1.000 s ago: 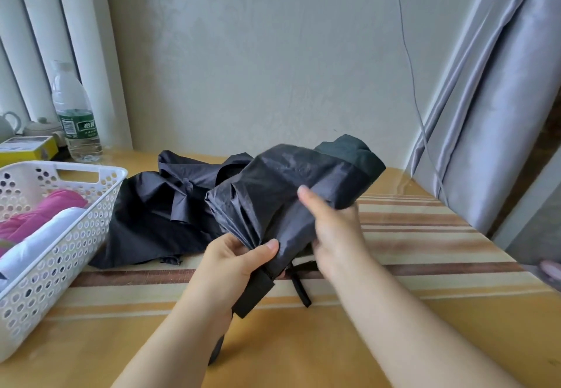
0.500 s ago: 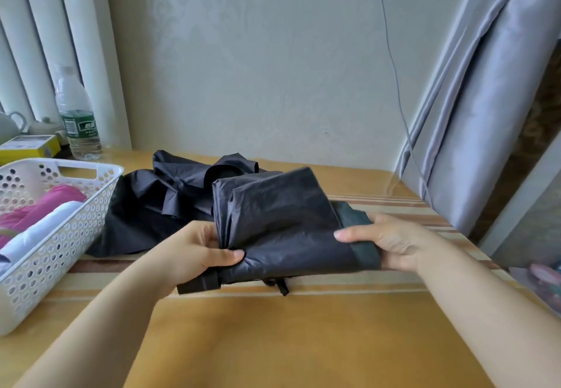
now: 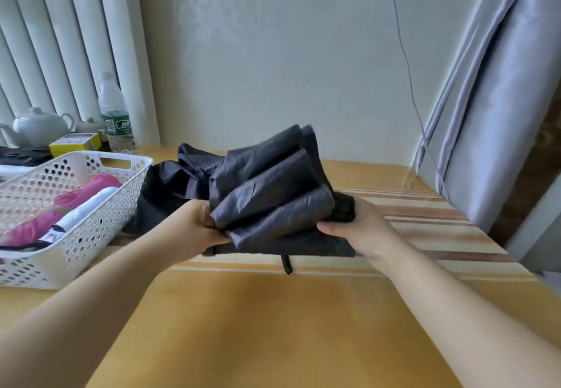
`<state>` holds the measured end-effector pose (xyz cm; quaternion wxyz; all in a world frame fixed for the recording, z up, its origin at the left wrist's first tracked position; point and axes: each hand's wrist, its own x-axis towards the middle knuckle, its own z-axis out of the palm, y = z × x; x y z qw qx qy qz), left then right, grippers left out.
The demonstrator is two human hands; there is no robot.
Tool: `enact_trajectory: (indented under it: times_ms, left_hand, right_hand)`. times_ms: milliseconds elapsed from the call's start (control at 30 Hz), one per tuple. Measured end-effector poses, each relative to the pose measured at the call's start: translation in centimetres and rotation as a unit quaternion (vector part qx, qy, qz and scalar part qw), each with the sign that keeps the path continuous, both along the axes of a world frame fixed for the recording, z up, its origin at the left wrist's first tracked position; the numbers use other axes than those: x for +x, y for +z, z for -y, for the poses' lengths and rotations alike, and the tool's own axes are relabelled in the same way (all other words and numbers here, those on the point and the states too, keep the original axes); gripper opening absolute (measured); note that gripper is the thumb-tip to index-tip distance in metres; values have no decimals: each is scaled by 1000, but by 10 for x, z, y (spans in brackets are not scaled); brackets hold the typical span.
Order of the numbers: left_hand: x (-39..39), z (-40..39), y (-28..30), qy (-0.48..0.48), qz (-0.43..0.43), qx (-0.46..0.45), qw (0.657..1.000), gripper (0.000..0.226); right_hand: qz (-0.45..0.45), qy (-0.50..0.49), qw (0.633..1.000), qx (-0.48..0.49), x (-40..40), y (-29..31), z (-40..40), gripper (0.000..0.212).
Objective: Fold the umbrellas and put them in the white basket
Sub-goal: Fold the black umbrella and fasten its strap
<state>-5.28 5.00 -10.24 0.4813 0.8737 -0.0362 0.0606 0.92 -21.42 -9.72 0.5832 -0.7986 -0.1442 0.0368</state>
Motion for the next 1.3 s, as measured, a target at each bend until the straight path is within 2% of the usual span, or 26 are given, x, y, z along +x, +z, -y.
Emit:
enact_trajectory:
  times_ms: [67,133,233,300,400,533,633,833,867,900,933,967,1000,1033,1067,1100,1200,1300]
  left_hand:
    - [-16,4,-20,-25,-54,2,998,33]
    - [-26,7,-32,-21,-81,-13,996,19]
    - [-21,8,-42,49,-75,-22,996,33]
    - [-17,8,-48,84,-89,-13,992,30]
    - [-9,10,-56,114,-135,-23,984,50]
    - [1,17,-58,175,-151,40,972,54]
    - [1,19,-57,205,-150,67,965,49]
    - [-7,28,-52,266,-106,174,942,40]
    - [-9,28,-51,262,-84,178,945,41]
    - [-12,27,-53,255,-7,188,948,41]
    - [-17,28,-54,226,130,217,941,38]
    - [-23,31,-51,160,275,261,911,30]
    - [-26,35,-52,59,380,305,871,18]
    - [-29,40,-57,-38,421,341,840,14]
    - [-28,42,-63,-95,408,376,826,24]
    - [-27,41,-68,-115,350,408,836,35]
    - [-19,45,-65,-88,182,409,890,58]
    - [-9,42,-59,-87,107,407,903,53]
  right_hand:
    - [-7,14,998,-58,-10,-25,2,36]
    - [-22,11,998,-61,-15,-41,7,38]
    - [-22,-24,998,-54,-21,-54,11,46]
    - [-25,-62,997,-44,-26,-58,7,50]
    - [-28,-132,990,-34,-31,-61,-2,51]
    - [-26,-177,983,-48,-37,-64,-8,51]
    - [-18,-205,976,-67,-41,-64,-13,47]
    - [-15,-220,969,-108,-46,-64,-20,42]
    - [-15,-220,969,-112,-46,-64,-20,42]
    - [-16,-217,969,-113,-47,-63,-21,43]
    - [-18,-211,970,-117,-48,-63,-21,43]
    - [-22,-203,972,-117,-48,-63,-20,44]
    - [-23,-198,973,-115,-49,-63,-20,44]
    - [-22,-199,974,-108,-48,-64,-20,43]
    - [-23,-202,974,-103,-47,-64,-20,43]
    - [-24,-204,973,-103,-48,-65,-20,41]
    - [-14,-197,973,-119,-52,-64,-19,34]
    - [-10,-183,968,-169,-52,-60,-16,41]
